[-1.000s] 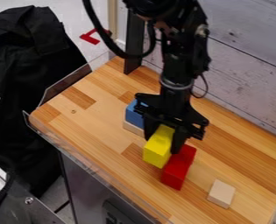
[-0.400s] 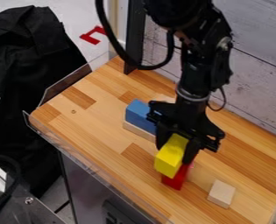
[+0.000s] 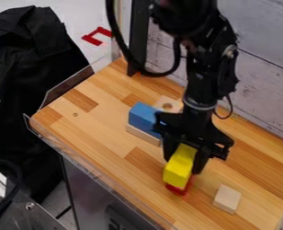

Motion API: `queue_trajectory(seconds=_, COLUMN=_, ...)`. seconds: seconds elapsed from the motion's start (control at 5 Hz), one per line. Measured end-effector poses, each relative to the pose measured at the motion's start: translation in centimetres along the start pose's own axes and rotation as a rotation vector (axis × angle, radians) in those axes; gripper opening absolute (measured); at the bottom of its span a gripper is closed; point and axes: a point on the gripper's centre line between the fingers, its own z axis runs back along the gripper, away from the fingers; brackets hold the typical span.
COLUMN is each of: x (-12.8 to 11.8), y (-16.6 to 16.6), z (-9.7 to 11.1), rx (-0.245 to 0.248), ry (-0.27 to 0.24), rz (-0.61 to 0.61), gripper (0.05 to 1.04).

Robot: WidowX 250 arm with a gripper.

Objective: Put the yellow rectangle on top of the red

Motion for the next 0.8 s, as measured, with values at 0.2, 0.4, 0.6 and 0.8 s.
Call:
queue_trajectory(seconds=0.2, x=0.62, y=-0.25, z=-0.09, rx=-0.01, ry=-0.013, rz=0.01, gripper=0.584)
queue_trajectory(seconds=0.4, x=1.06, y=-0.43, z=-0.14, rx=-0.011, ry=-0.017, rz=0.018, gripper=0.584)
queue_trajectory(seconds=0.6, x=1.29, y=-0.54, z=-0.2, rx=-0.008, ry=-0.015, rz=0.019, gripper=0.584)
queue_trajectory(seconds=0.8, x=1.39, y=-0.5, z=-0.23, rx=-0.006, ry=-0.016, rz=0.027, gripper=0.584)
